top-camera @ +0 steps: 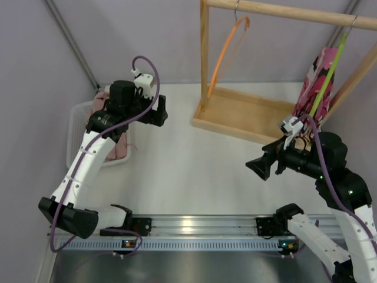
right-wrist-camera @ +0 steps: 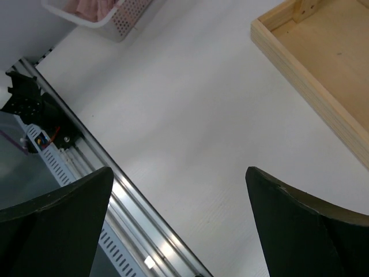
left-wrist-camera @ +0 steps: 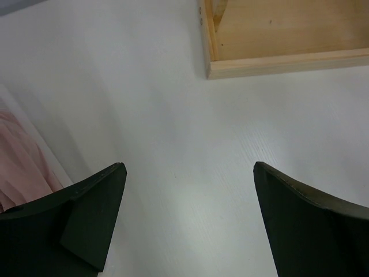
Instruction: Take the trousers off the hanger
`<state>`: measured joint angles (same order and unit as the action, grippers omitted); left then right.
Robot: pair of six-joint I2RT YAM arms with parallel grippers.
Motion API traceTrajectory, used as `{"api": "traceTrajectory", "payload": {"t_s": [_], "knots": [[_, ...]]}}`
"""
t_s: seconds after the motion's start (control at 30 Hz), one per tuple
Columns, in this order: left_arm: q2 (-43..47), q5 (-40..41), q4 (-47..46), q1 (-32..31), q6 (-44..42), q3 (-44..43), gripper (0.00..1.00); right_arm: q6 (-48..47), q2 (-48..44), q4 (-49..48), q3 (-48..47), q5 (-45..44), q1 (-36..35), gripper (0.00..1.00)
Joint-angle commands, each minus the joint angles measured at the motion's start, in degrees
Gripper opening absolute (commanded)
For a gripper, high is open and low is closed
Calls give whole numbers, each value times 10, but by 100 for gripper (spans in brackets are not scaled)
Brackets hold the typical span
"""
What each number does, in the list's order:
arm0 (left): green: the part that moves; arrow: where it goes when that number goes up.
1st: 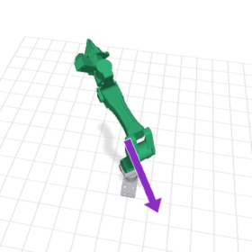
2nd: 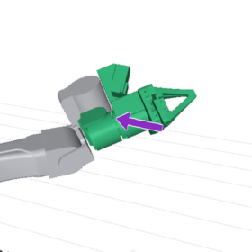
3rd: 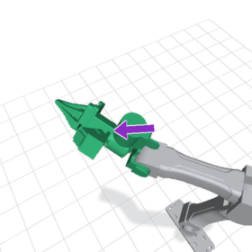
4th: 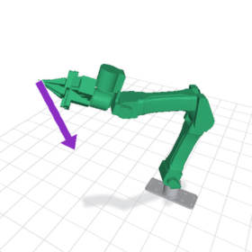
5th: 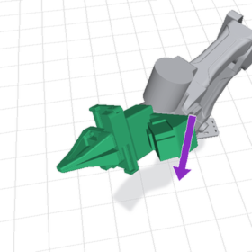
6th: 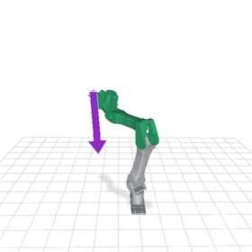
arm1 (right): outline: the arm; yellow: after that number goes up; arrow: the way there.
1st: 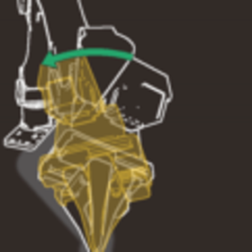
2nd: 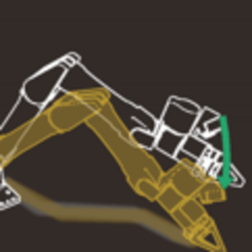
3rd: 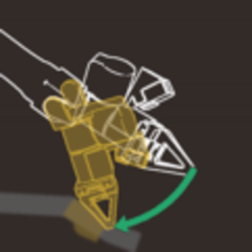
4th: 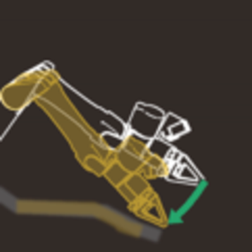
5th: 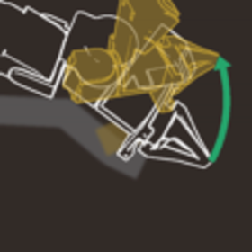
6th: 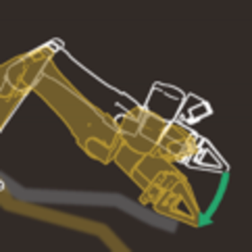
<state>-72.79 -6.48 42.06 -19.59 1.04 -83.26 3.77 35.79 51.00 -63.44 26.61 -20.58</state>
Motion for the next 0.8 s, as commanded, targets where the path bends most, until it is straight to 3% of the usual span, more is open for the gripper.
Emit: {"api": "traceTrajectory", "payload": {"t_s": [0.0, 0.23, 0.53, 0.63, 0.77], "knots": [[-9, 15, -21, 2, 12, -48, 98, -9, 20, -13, -72, 56, 6, 99], [-41, 10, -21, 3, 54, -119, 98, 64, 126, -55, -262, -36, 5, 99], [-60, -30, -22, 2, 65, -150, 98, 144, 211, -67, -407, -176, 32, 99], [-59, -48, -29, 2, 70, -152, 98, 176, 234, -48, -436, -163, 75, 100], [-51, -51, -44, 2, 69, -147, 98, 214, 270, -14, -485, -76, 195, 99]]}}
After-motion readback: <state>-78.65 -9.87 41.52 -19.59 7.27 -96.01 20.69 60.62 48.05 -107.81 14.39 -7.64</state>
